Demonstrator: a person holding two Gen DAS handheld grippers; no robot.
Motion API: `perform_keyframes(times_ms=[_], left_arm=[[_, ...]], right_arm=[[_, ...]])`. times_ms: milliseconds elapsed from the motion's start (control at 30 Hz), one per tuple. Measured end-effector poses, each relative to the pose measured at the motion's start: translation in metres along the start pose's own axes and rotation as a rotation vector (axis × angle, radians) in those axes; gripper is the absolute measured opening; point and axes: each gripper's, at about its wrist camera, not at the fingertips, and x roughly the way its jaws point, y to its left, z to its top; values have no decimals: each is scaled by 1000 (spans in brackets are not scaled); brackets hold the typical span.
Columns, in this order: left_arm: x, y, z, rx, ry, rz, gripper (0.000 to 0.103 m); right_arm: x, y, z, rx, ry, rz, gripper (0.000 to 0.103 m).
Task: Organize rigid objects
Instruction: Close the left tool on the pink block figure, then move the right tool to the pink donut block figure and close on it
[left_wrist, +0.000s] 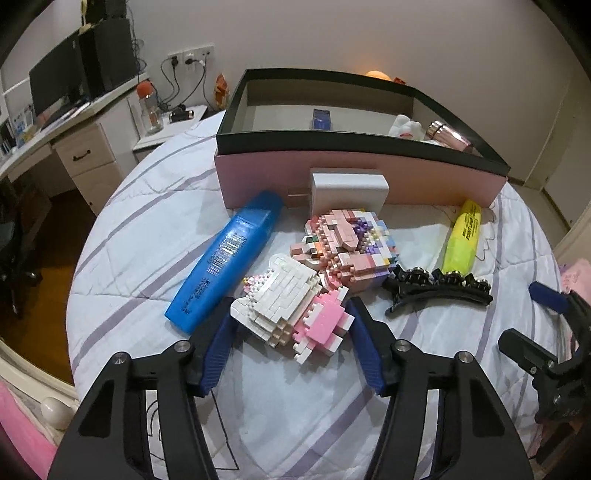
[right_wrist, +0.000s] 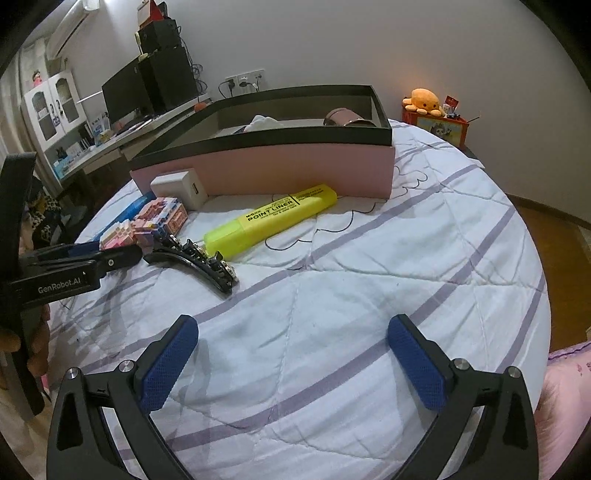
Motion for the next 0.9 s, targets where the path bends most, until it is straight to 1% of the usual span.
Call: perform_keyframes(times_ms=[167,400,567,800,900], left_arm=[[-11,2,-7,20,3,-16,61],[-27,11,-20,26,-4,-16,61],[-40,20,-26,26,-26,-29,61],[-59,33,-28,24,-70,-49,61],[-61,40,-28,20,-74,-45,61]], right_arm=[[0,0,0,2,-1,-12,103],[5,13,2,-47,34,-112,103],[1,19,5,-23,31,-120,103],[-14,57,26,-95,-48,-123,103],[-12,75,35,-127,-63,-111,103]])
